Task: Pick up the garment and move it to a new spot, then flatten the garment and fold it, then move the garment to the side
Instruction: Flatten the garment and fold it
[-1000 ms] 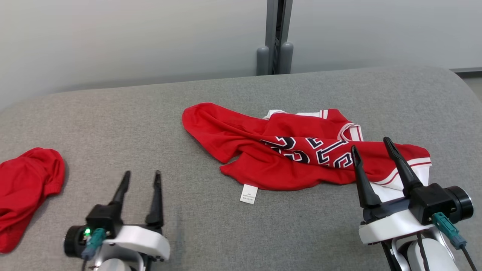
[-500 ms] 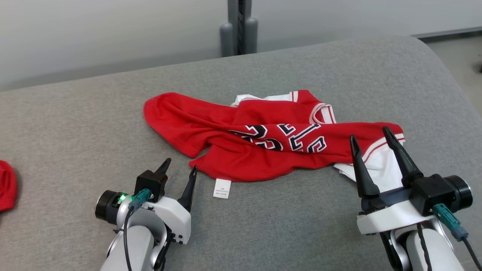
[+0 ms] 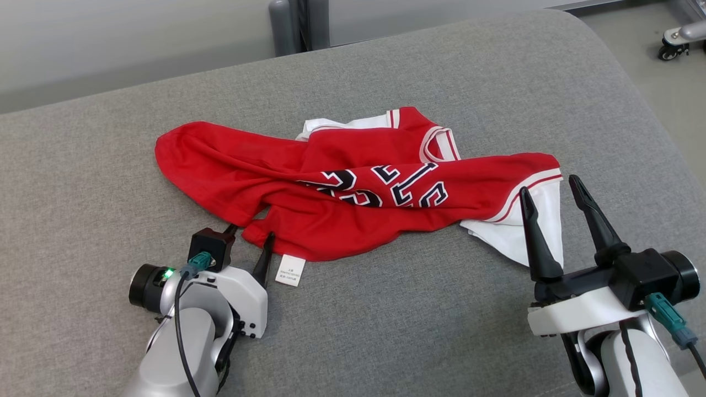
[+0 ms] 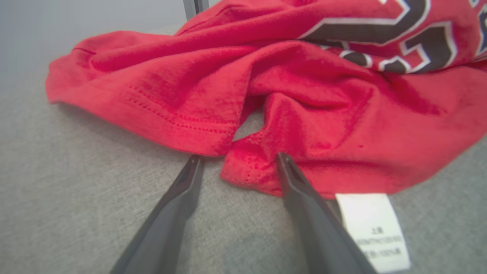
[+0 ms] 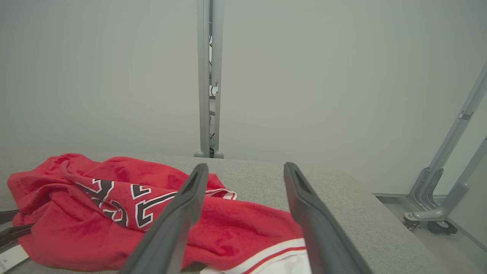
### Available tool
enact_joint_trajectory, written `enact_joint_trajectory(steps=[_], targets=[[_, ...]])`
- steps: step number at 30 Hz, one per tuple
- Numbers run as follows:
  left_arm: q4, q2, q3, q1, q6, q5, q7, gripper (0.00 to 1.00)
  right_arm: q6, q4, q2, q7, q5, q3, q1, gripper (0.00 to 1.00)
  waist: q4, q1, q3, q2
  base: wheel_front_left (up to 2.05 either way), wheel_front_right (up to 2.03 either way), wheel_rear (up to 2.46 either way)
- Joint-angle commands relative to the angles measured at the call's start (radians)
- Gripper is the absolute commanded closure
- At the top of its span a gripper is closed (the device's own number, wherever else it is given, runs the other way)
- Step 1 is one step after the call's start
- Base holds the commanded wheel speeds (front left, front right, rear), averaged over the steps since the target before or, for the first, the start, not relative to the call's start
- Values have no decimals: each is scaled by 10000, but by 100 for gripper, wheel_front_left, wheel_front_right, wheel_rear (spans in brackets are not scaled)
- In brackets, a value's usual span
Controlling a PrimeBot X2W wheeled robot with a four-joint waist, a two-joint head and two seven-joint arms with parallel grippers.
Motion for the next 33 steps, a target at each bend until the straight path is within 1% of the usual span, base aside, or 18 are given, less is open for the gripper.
enact_joint_trajectory(steps=[1,2,3,9,14,19,27,31,33], targets=[[180,61,-46,-41,-62,-44,-1,55,-3,-30,-55,-52,73,-32,-89,0,10,0,-1,0,0,0,0],[273,55,-73,-70,-110,-80,-71,90,-3,-18,-55,-52,67,-52,-76,0,27,0,-8,0,0,0,0],[347,53,-112,-86,-117,-116,-102,100,-3,-3,-57,-52,54,-81,-61,0,58,0,-21,0,0,0,0],[502,47,-333,-94,-266,-282,-426,100,-3,84,-55,-52,-57,-217,25,0,438,0,-230,0,0,0,0],[126,31,-320,148,-282,-508,-673,100,-3,164,-55,-52,-156,-296,127,0,953,0,-593,0,0,0,0],[-723,175,-137,543,-156,-638,-751,100,-3,262,-55,-52,-233,-427,288,0,1593,0,-1004,0,0,0,0],[-2748,450,312,1674,180,-845,-763,100,-3,437,-60,-52,-281,-463,527,0,2560,0,-1536,0,0,0,0],[-3145,522,345,2208,241,-928,-722,100,-3,524,-58,-52,-274,-398,569,0,2832,0,-1693,0,0,0,0],[-3346,612,303,2704,276,-989,-492,100,-3,729,-57,-52,-313,-278,684,0,3008,0,-1807,0,0,0,0]])
